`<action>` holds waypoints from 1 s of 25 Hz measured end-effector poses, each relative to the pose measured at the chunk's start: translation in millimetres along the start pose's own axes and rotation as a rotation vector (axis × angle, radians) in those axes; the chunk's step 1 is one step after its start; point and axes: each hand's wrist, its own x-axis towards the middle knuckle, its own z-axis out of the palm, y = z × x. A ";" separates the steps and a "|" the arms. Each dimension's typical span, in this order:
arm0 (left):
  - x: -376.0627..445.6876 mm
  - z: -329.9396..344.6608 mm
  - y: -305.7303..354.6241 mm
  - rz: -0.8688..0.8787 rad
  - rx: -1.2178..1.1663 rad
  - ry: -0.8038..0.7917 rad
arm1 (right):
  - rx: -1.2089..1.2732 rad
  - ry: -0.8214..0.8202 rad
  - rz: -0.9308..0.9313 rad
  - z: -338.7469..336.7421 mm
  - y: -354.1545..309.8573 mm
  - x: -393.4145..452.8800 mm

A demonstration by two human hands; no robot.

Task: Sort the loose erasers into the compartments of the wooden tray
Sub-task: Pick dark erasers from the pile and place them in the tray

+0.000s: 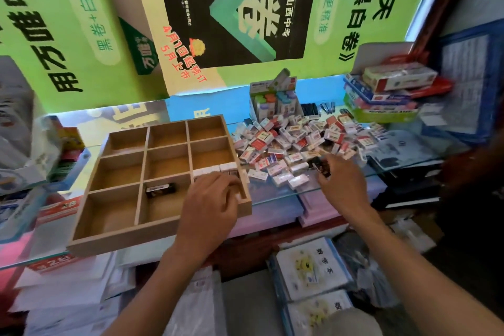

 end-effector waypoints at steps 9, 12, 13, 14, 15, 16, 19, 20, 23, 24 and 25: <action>71.9 100.8 105.5 0.093 0.111 -0.346 | 1.513 -0.027 0.666 -43.4 29.2 -3.9; 94.3 135.8 121.1 0.050 0.275 -0.515 | 1.425 -0.079 0.669 -53.9 39.5 -10.8; 97.2 146.0 122.2 0.033 0.292 -0.535 | 1.396 -0.087 0.662 -57.2 43.9 -12.5; 98.7 153.7 121.5 0.018 0.294 -0.538 | 1.368 -0.092 0.653 -59.4 48.0 -12.8; 99.9 158.7 120.5 0.005 0.282 -0.530 | 1.347 -0.095 0.641 -60.9 51.7 -13.4; 101.5 162.8 119.1 0.003 0.264 -0.507 | 1.331 -0.100 0.620 -61.6 54.6 -14.2; 104.2 168.3 112.1 0.052 0.233 -0.436 | 1.326 -0.087 0.535 -58.7 54.8 -15.5; 103.7 169.0 108.8 0.082 0.239 -0.431 | 1.336 -0.065 0.512 -57.2 53.3 -15.7; 97.1 167.1 101.8 0.186 0.187 -0.389 | 1.381 0.010 0.451 -54.7 47.5 -13.4; 94.3 165.2 100.4 0.213 0.134 -0.343 | 1.388 0.033 0.438 -56.0 44.0 -12.9; 92.0 161.3 100.9 0.205 0.052 -0.276 | 1.387 0.062 0.424 -59.5 39.5 -13.6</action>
